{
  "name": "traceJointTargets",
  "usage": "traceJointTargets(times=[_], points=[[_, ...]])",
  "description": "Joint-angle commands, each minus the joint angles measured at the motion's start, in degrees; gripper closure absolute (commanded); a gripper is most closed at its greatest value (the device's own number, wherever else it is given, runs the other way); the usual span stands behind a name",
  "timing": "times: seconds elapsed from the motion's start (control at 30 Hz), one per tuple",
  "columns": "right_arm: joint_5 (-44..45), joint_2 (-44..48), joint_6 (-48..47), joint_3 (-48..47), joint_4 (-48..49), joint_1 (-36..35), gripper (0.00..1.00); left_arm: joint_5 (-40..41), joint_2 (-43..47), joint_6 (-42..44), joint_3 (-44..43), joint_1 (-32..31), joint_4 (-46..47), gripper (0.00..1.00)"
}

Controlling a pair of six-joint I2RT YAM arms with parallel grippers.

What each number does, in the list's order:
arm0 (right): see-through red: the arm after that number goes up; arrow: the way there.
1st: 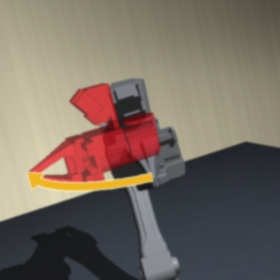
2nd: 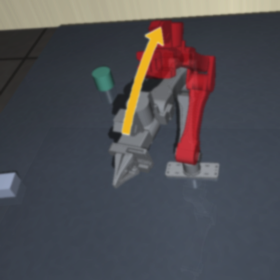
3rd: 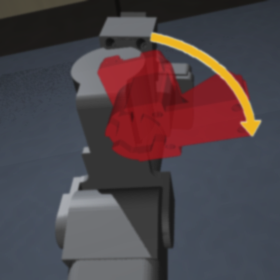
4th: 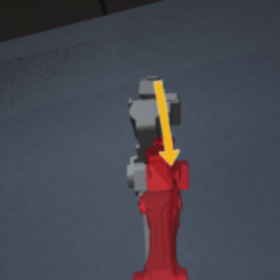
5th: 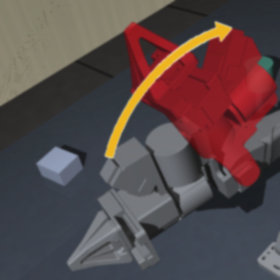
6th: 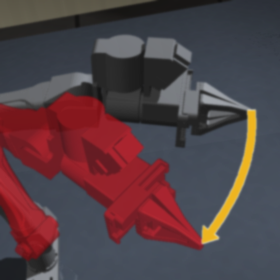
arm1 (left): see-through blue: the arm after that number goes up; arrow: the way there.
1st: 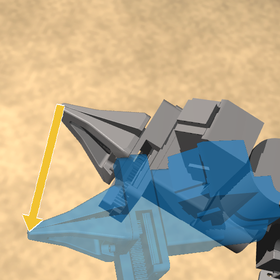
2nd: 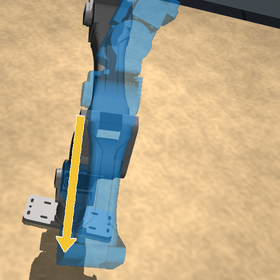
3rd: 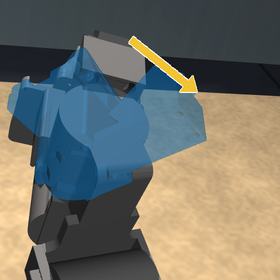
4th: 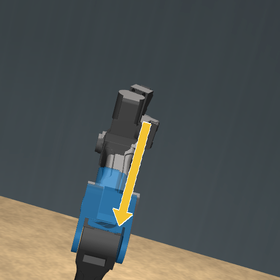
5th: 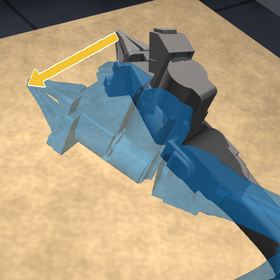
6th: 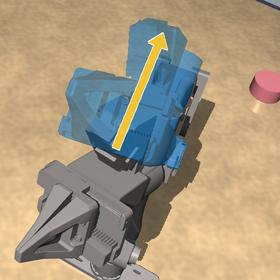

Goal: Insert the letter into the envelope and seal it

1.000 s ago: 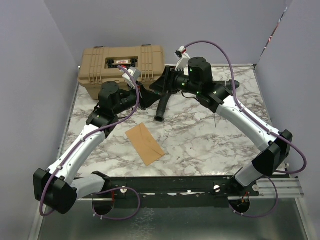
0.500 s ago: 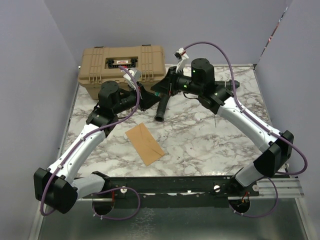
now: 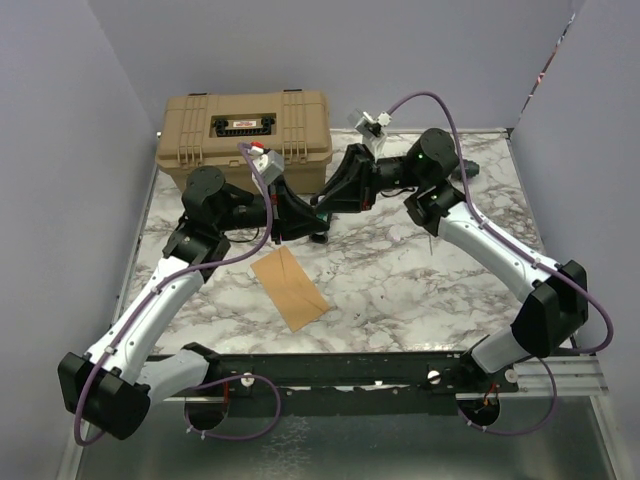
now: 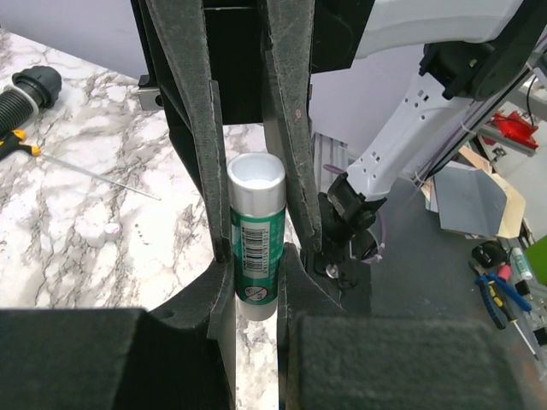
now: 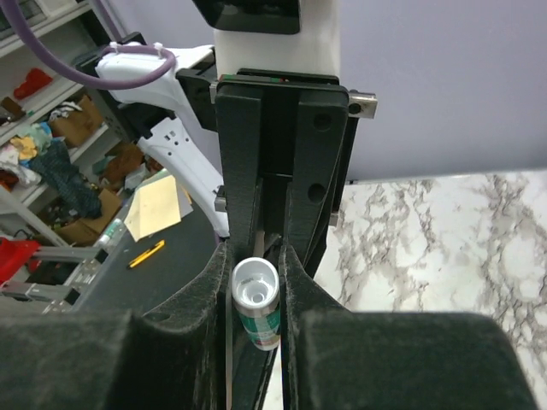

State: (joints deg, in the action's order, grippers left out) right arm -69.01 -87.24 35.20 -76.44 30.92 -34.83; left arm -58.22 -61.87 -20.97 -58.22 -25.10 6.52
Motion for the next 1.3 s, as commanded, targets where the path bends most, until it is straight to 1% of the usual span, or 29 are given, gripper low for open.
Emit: traceJointTargets(times=[0.0,0.03,0.1,0.13,0.23,0.3,0.37,0.43,0.7,0.93,1.0,1.03,1.1,1.2,1.27], points=[[5.57,0.43,-0.44,-3.85,-7.08,-2.35,0.77,3.64,-1.26,-0.54,1.15,-0.45,-0.13,1.00],[11.66,0.94,-2.75,-4.65,-13.08,-2.35,0.67,6.13,-1.24,-0.97,1.36,-0.49,0.01,1.00],[22.74,1.95,-4.44,-5.04,-19.92,-2.35,0.54,10.75,-1.23,-1.91,1.96,-0.48,0.47,1.00],[27.15,2.50,-4.70,-4.86,-21.62,-2.30,0.49,13.03,-1.19,-2.45,2.35,-0.47,0.65,1.00],[33.31,4.56,-4.23,-2.50,-21.58,-2.36,0.42,17.73,-1.15,-4.31,3.08,-0.39,1.62,1.00],[34.27,5.58,-3.43,-1.24,-20.52,-2.30,0.41,18.29,-1.15,-5.48,3.31,-0.39,2.48,1.00],[33.94,5.82,-2.72,-1.21,-20.78,-2.33,0.43,18.67,-1.02,-6.19,3.45,-0.39,3.31,1.00],[33.52,5.48,-2.17,-1.56,-21.92,-2.34,0.44,19.08,-0.78,-6.43,3.73,-0.39,3.57,1.00],[35.93,5.34,-2.04,-1.41,-26.39,-2.35,0.43,18.84,-0.13,-7.67,4.49,-0.39,5.42,1.00],[34.12,4.56,-1.26,-1.25,-26.58,-2.35,0.44,18.24,0.76,-7.29,4.67,-0.39,5.87,1.00],[34.07,4.64,-0.95,-1.02,-26.30,-2.35,0.48,17.94,0.70,-7.31,4.68,-0.39,5.88,1.00],[33.93,4.63,-0.92,-0.99,-26.00,-2.35,0.53,17.77,0.62,-7.33,4.69,-0.39,5.89,1.00],[33.46,4.43,-0.77,-1.47,-25.93,-2.30,0.66,17.61,0.46,-7.64,4.69,-0.39,5.92,1.00],[33.43,3.81,-0.20,-2.07,-26.41,-2.31,0.88,16.42,-0.09,-9.28,3.53,-0.31,5.42,1.00],[33.14,3.54,-0.25,-2.47,-26.84,-2.34,0.98,16.27,-0.81,-9.46,1.08,-0.11,2.23,1.00]])
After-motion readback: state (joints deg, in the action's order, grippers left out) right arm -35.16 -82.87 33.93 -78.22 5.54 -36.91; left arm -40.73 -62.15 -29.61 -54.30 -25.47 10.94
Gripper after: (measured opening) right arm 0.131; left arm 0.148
